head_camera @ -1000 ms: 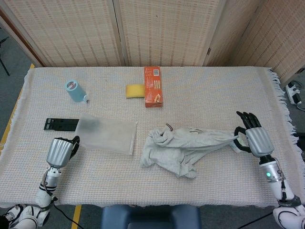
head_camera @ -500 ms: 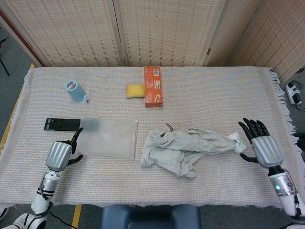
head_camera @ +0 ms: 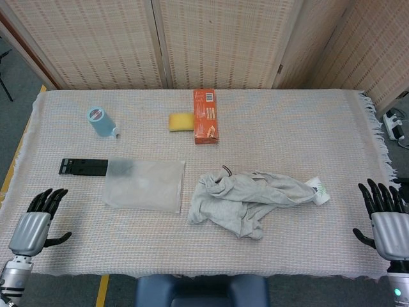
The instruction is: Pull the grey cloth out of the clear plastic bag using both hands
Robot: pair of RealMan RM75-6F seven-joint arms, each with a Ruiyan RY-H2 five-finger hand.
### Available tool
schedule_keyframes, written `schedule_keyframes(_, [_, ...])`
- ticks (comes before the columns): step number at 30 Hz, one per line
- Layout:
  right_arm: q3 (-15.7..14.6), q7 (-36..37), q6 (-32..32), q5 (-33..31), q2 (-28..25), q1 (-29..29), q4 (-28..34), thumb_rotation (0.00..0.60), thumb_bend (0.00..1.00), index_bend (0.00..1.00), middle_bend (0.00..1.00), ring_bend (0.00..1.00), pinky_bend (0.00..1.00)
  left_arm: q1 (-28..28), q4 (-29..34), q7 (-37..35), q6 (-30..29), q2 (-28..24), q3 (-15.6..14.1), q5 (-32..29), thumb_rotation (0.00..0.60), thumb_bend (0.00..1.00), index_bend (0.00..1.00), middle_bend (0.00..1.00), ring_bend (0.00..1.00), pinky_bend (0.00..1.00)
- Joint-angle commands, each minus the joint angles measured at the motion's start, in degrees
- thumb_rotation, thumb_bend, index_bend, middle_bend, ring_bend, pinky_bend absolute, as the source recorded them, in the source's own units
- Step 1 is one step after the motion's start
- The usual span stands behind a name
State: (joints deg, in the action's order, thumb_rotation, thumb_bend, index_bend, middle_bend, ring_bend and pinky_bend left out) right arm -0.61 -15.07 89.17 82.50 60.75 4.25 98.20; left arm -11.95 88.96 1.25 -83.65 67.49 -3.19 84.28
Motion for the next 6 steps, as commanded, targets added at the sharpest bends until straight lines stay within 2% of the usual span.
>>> schedule_keyframes(1, [0.2, 1.8, -1.4, -0.4, -0.3, 0.0, -0.2, 0.6, 0.08, 0.0, 0.0, 0.0, 0.0, 1.8, -1.0, -2.2, -3.0, -1.0, -0.4, 2.0, 0.6, 0.18, 0.14, 0.14, 0.04, 0.12])
schedule_keyframes(6, [0.4, 1.8, -2.8, -0.3, -0.5, 0.2, -0.2, 0.6, 0.08, 0.0, 0.0, 0.0, 0.0, 2.1, -1.4, -1.6, -1.8, -0.6, -0.2, 2.3, 0.6, 0.18, 0.14, 0.14, 0.04, 0.12])
